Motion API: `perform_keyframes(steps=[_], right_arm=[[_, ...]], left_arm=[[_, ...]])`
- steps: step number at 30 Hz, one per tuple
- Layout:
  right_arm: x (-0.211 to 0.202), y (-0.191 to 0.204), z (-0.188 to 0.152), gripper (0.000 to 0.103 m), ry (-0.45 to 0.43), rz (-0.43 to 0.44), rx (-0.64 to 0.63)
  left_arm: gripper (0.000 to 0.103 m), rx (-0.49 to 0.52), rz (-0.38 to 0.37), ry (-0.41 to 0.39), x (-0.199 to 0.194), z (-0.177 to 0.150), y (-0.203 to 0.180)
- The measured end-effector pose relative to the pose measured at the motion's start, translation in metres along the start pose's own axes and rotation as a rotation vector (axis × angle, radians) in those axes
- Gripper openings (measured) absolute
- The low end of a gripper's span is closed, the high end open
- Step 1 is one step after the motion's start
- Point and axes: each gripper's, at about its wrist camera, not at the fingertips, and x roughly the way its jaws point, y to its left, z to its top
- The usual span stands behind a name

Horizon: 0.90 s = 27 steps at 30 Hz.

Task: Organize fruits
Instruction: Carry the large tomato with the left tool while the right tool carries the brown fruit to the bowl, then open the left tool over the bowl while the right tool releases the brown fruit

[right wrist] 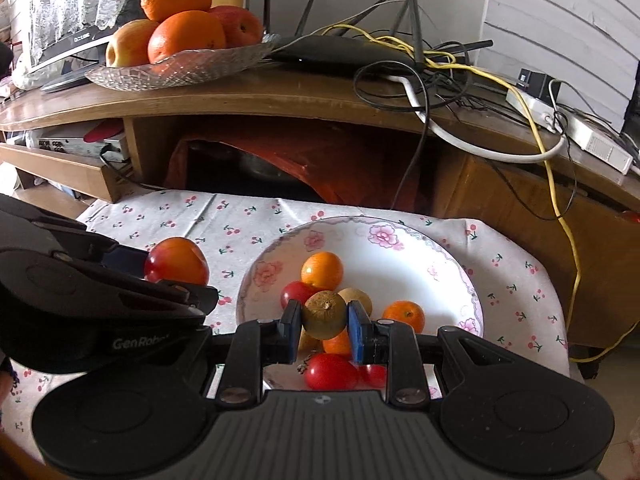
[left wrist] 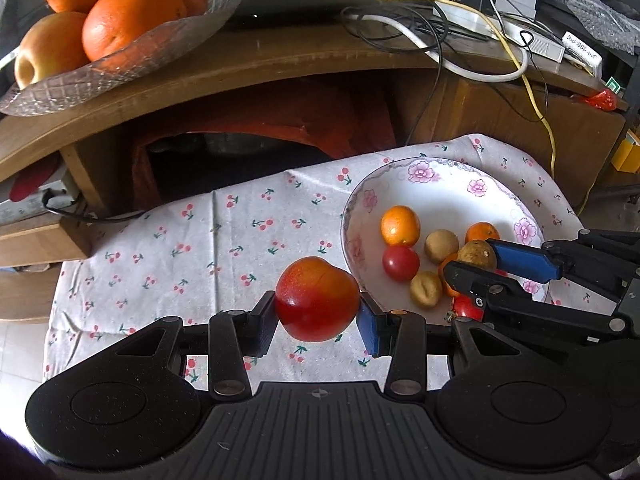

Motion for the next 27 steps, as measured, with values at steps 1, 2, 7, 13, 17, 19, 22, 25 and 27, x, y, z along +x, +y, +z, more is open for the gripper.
perform_keyframes(steps=[1, 2, 7, 13, 17, 19, 22, 25, 27], right_arm=[[0.001, -0.001, 0.000, 0.027, 0.001, -0.002, 0.001], [0.001, -0.001, -0.001, 0.027, 0.002, -0.006, 0.000], [0.004, -0.006, -0.002, 0.027, 0.006, -0.027, 0.001], [0.009, -0.012, -0.003, 0.027, 0.011, -0.041, 0.010], [0.013, -0.016, -0.004, 0.027, 0.016, -0.059, 0.015], [0.015, -0.020, -0.005, 0.027, 0.019, -0.068, 0.025], [0.017, -0.028, -0.005, 0.027, 0.019, -0.077, 0.049], [0.019, -0.032, -0.004, 0.027, 0.022, -0.073, 0.069], [0.022, -0.033, -0.004, 0.027, 0.027, -0.071, 0.075]], left_arm=[[0.050, 0.002, 0.000, 0.001, 0.001, 0.000, -0.001], [0.050, 0.004, 0.000, 0.001, 0.002, 0.001, -0.002], [0.050, 0.026, 0.009, -0.005, 0.007, 0.003, -0.009], [0.050, 0.033, 0.002, -0.001, 0.012, 0.004, -0.013], [0.050, 0.042, -0.003, 0.004, 0.017, 0.006, -0.018], [0.050, 0.046, -0.008, 0.004, 0.019, 0.008, -0.021], [0.050, 0.067, -0.007, 0.002, 0.023, 0.010, -0.027], [0.050, 0.082, 0.002, -0.007, 0.024, 0.012, -0.030], [0.050, 0.074, -0.004, -0.006, 0.025, 0.014, -0.029]])
